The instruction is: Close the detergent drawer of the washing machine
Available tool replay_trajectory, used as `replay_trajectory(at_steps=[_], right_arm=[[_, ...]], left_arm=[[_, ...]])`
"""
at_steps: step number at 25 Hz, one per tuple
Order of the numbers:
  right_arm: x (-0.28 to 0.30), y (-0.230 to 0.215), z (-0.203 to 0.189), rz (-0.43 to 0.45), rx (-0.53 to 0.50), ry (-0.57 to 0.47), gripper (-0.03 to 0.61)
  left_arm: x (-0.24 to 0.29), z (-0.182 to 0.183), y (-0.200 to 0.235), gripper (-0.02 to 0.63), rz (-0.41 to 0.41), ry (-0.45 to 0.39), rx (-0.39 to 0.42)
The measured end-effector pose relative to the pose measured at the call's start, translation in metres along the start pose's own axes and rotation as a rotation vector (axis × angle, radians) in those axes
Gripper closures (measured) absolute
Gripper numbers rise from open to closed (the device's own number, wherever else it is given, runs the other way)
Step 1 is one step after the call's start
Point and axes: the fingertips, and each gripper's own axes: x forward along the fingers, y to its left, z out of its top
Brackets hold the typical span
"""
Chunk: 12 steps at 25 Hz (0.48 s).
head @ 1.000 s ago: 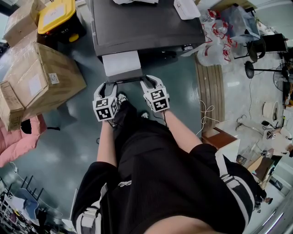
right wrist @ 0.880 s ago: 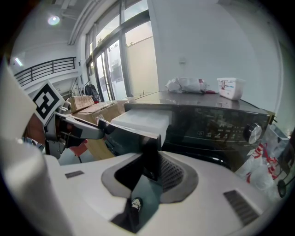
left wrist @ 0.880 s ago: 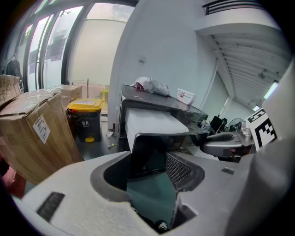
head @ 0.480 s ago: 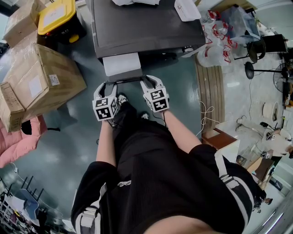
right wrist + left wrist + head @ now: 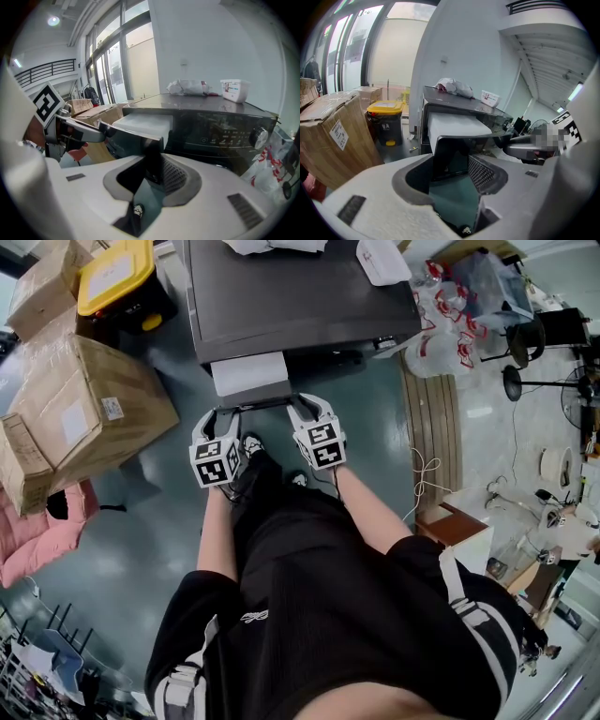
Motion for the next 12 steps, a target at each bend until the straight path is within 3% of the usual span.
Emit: replay_trajectory(at_steps=[12], right_arm=[[0.007, -0.001, 0.012, -0.005, 0.016, -0.008, 0.485]], left_arm=[[0.007, 0.009, 0.006, 0.379, -0.008, 0.002, -0.001]])
